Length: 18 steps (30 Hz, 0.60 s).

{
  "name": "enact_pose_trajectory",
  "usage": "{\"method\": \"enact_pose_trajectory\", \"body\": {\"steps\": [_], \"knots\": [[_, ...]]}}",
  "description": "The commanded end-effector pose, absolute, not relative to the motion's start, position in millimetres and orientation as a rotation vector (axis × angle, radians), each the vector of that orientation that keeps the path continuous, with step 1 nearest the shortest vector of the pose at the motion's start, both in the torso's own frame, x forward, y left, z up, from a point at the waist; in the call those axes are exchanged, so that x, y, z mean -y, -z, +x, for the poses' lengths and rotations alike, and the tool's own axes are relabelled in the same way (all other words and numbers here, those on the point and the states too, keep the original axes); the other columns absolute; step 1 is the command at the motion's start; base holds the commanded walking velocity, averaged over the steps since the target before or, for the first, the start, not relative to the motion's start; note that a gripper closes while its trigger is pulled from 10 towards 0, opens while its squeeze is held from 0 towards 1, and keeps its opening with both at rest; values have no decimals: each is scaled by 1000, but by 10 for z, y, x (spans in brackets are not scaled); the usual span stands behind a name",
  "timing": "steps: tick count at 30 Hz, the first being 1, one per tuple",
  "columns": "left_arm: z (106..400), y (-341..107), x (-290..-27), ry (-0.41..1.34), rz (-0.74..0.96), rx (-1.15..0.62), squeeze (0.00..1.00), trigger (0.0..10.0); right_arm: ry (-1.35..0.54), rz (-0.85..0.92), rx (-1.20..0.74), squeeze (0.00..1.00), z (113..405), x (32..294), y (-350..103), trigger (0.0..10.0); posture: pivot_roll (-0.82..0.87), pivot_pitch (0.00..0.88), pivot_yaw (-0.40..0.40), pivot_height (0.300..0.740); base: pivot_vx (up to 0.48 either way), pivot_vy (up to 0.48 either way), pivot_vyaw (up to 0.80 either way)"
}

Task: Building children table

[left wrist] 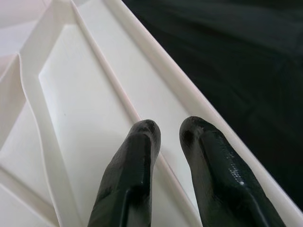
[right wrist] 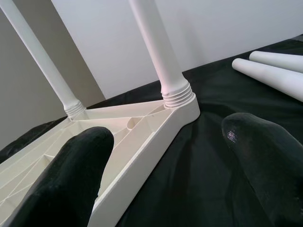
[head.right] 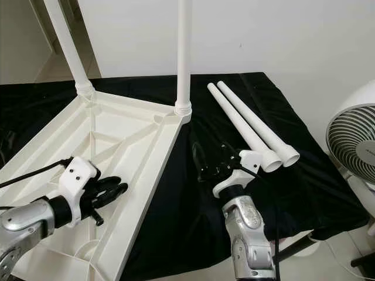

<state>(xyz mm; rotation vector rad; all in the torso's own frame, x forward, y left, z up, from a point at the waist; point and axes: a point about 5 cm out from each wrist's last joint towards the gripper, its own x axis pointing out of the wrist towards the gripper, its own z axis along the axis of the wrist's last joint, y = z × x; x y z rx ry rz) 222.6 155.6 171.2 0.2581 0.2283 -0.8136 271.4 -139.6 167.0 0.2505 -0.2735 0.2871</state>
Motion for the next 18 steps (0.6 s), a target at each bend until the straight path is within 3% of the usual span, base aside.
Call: {"method": "enact_pose_trajectory", "body": {"steps": [1, 18], "knots": [[2041, -1629, -1494, 1093, 254, -311, 0, 10000, -294, 248, 245, 0, 2709, 1383, -1617, 10000, 29, 78, 19, 740, 0, 0, 0], [1887, -1521, -1502, 1132, 272, -417, 0, 10000, -289, 241, 237, 0, 2692, 1396, -1610, 10000, 24, 85, 21, 740, 0, 0, 0]]}}
